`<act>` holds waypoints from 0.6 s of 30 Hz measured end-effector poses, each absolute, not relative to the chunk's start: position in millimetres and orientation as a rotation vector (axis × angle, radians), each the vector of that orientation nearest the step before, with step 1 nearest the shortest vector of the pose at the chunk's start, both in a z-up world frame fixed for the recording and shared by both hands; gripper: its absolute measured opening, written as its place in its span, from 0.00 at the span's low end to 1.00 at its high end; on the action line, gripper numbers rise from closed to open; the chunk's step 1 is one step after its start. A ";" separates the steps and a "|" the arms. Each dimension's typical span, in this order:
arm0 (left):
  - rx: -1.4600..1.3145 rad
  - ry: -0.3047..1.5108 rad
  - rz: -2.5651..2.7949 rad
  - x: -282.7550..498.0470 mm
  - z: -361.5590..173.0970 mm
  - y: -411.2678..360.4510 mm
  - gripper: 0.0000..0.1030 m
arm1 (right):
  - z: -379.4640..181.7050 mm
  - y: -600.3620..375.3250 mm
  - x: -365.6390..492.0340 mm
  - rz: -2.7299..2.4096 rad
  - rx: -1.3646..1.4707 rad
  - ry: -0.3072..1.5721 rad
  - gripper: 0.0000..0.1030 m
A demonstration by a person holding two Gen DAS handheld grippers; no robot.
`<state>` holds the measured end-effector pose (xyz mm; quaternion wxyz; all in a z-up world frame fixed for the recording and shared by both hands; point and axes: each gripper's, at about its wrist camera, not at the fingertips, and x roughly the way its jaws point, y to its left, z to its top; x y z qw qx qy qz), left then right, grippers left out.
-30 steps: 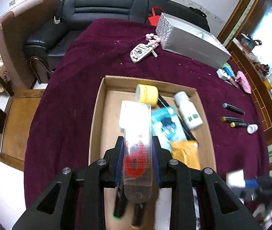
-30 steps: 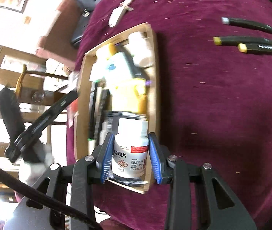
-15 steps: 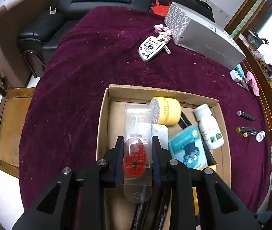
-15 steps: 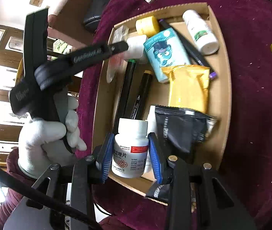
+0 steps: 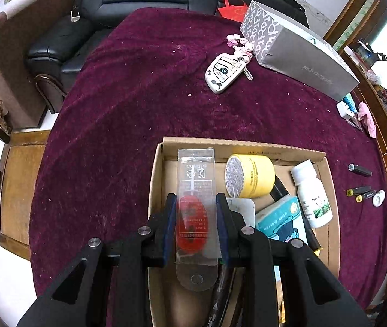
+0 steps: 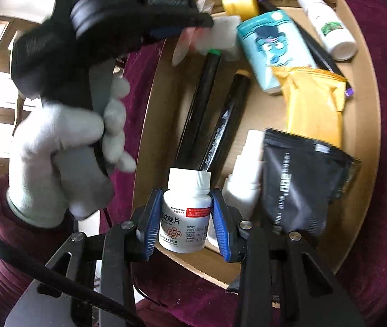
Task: Organize objects
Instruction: 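Carry red packet with left tool while right tool carries pill bottle into box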
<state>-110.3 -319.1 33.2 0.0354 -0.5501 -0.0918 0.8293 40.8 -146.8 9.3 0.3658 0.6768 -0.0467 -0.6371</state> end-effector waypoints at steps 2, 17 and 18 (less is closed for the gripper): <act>-1.688 -0.252 2.560 -111.1 33.9 -317.2 0.23 | 6.8 -150.2 43.8 -1.640 1.736 -0.094 0.33; -1.677 -0.078 2.678 -102.5 38.0 -308.1 0.24 | -18.5 -165.6 70.5 -1.627 1.714 0.039 0.33; -1.676 -0.067 2.684 -101.8 38.8 -307.0 0.24 | -19.3 -165.4 70.6 -1.626 1.714 0.038 0.33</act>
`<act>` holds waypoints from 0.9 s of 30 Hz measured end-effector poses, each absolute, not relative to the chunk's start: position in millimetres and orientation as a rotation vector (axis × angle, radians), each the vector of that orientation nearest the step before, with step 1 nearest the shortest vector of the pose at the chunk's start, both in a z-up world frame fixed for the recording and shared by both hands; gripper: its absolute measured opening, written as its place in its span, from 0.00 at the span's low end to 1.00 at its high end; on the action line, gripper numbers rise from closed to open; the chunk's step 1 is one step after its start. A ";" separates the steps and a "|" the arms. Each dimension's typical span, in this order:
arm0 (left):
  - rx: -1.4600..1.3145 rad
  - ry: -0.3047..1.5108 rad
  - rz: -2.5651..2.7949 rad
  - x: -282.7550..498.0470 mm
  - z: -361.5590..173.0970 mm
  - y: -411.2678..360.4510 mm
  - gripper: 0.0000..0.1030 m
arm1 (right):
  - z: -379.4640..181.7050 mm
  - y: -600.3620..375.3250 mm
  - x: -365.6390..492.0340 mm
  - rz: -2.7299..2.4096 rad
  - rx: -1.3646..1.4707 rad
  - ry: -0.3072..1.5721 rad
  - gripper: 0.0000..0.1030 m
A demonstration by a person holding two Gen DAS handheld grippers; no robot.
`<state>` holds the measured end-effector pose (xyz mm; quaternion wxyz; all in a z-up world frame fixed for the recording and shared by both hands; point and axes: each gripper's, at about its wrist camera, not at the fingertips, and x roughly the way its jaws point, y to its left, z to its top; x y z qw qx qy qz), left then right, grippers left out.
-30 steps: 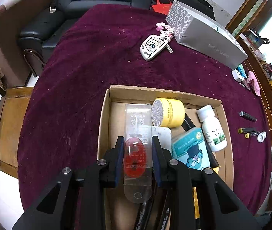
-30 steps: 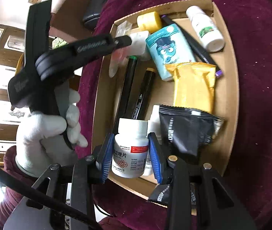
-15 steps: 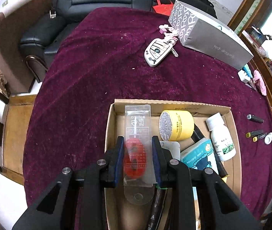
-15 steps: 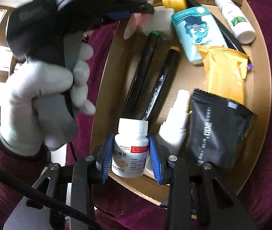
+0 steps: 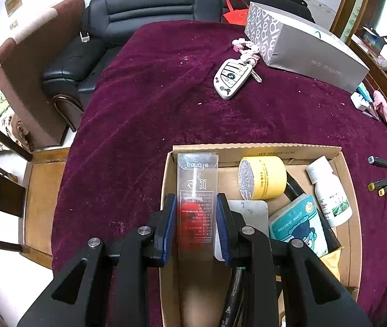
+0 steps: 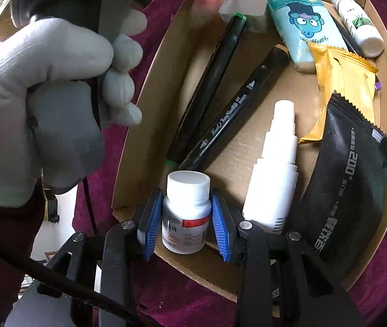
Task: Organize objects
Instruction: 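Carry red packet with left tool while right tool carries pill bottle into box, then open both tools to release the items and move back to the table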
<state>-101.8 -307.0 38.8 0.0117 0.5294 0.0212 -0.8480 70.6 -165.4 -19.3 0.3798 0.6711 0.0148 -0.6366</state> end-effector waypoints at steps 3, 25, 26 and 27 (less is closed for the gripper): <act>1.620 0.037 -2.649 -98.4 43.5 -303.2 0.27 | -20.8 -164.0 71.2 -1.630 1.710 0.032 0.33; 1.435 -0.040 -2.706 -61.6 99.1 -271.9 0.58 | 4.7 -121.2 79.0 -1.680 1.586 -0.036 0.52; 1.432 -0.047 -2.709 -60.8 100.9 -267.7 0.58 | 5.5 -116.1 79.1 -1.684 1.582 -0.042 0.52; 1.427 -0.054 -2.713 -59.1 103.1 -263.1 0.58 | 6.9 -114.3 70.8 -1.689 1.579 -0.047 0.52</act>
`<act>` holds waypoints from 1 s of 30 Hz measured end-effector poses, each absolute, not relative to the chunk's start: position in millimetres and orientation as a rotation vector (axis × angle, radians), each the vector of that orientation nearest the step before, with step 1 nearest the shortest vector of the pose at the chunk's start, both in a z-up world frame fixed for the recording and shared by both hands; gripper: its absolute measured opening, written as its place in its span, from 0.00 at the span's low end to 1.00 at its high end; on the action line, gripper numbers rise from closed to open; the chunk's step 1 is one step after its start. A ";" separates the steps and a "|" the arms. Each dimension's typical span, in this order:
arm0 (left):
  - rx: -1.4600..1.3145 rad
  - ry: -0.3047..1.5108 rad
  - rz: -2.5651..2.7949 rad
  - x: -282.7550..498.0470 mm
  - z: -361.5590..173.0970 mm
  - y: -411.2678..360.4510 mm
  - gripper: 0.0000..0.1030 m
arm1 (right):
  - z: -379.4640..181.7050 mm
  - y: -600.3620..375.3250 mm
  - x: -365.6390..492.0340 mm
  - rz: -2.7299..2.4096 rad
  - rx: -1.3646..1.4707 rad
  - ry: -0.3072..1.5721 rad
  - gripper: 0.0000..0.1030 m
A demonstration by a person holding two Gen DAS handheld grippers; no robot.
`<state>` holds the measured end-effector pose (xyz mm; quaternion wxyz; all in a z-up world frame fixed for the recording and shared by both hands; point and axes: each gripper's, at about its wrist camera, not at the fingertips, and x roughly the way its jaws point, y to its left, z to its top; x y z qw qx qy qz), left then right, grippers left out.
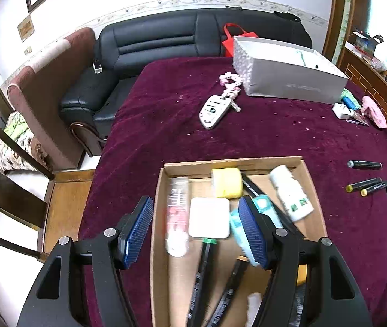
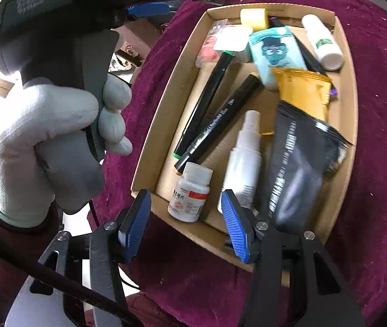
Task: Organize objects
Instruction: 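Open both tools to release the items and move back to the table, then approach black marker with left tool while right tool approaches white green-label bottle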
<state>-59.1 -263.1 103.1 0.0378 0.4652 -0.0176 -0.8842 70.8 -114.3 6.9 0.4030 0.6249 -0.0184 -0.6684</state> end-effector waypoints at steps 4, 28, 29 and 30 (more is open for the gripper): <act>1.410 -0.087 -2.723 -50.6 110.7 -240.4 0.58 | 9.1 -92.6 68.3 -1.707 1.565 -0.069 0.55; 1.484 -0.262 -2.800 -42.9 117.2 -66.6 0.58 | 12.2 95.7 3.4 -1.889 1.653 -0.386 0.57; 1.486 -0.269 -2.802 -43.5 117.5 -60.7 0.58 | 13.2 105.5 2.2 -1.896 1.657 -0.400 0.57; 1.487 -0.273 -2.803 -43.8 117.4 -56.7 0.58 | 11.9 111.5 -0.2 -1.901 1.660 -0.411 0.57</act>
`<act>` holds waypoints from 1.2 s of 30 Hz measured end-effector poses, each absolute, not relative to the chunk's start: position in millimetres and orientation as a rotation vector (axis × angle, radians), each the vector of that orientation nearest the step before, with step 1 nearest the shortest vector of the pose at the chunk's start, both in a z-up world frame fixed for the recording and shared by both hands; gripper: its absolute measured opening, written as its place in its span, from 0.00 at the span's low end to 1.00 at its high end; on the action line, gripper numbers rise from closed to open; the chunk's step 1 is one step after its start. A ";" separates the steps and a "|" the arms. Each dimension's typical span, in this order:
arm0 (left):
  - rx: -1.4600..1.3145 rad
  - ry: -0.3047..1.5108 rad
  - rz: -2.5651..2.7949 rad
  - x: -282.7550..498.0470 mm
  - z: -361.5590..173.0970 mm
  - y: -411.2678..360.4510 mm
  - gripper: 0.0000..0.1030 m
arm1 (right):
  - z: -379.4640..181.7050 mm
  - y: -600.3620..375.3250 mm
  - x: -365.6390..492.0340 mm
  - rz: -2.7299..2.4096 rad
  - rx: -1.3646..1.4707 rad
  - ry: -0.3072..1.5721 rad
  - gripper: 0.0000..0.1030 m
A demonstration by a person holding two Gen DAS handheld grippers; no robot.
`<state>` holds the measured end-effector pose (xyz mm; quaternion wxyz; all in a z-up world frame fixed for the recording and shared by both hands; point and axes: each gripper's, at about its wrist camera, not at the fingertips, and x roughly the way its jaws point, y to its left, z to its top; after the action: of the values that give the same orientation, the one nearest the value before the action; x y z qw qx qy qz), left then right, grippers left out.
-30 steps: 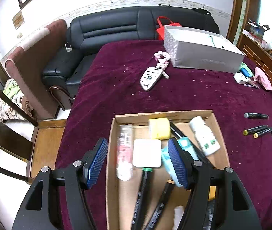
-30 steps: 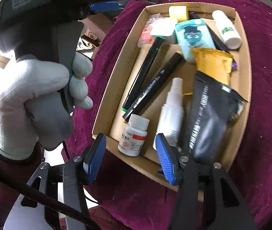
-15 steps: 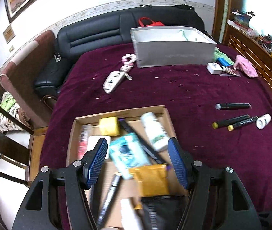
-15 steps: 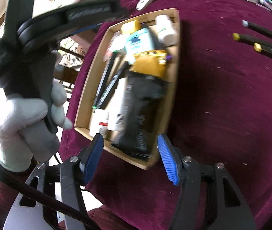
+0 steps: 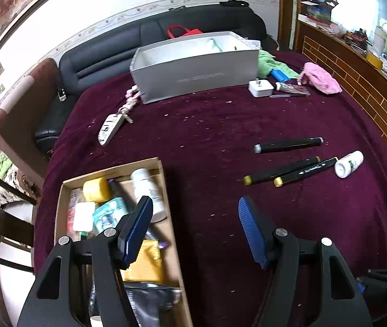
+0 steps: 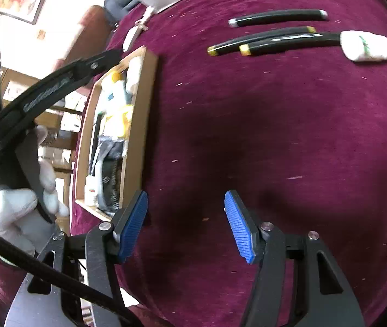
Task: Organize objects
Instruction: 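Approach black marker with left tool while right tool approaches white green-label bottle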
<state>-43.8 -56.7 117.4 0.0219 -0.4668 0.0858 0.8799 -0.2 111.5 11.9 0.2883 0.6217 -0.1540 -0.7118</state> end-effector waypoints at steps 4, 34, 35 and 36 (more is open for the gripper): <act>-1.450 0.283 2.712 -48.2 116.1 -38.8 0.58 | 8.3 134.7 -12.0 -1.918 1.672 -0.455 0.57; -1.675 0.044 2.556 -43.2 71.0 -45.1 0.57 | 17.2 179.3 -173.6 -2.287 1.591 -0.437 0.58; -1.678 0.031 2.556 -41.0 71.0 -47.7 0.57 | 13.3 179.5 -182.4 -2.296 1.612 -0.434 0.58; -1.682 0.019 2.555 -39.3 70.8 -50.9 0.57 | 7.1 181.6 -189.9 -2.276 1.650 -0.455 0.58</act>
<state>-39.3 -50.9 70.8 0.0411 -0.5494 0.0063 0.8345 -189.9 181.6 7.1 0.1463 0.5732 -0.1582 -0.7906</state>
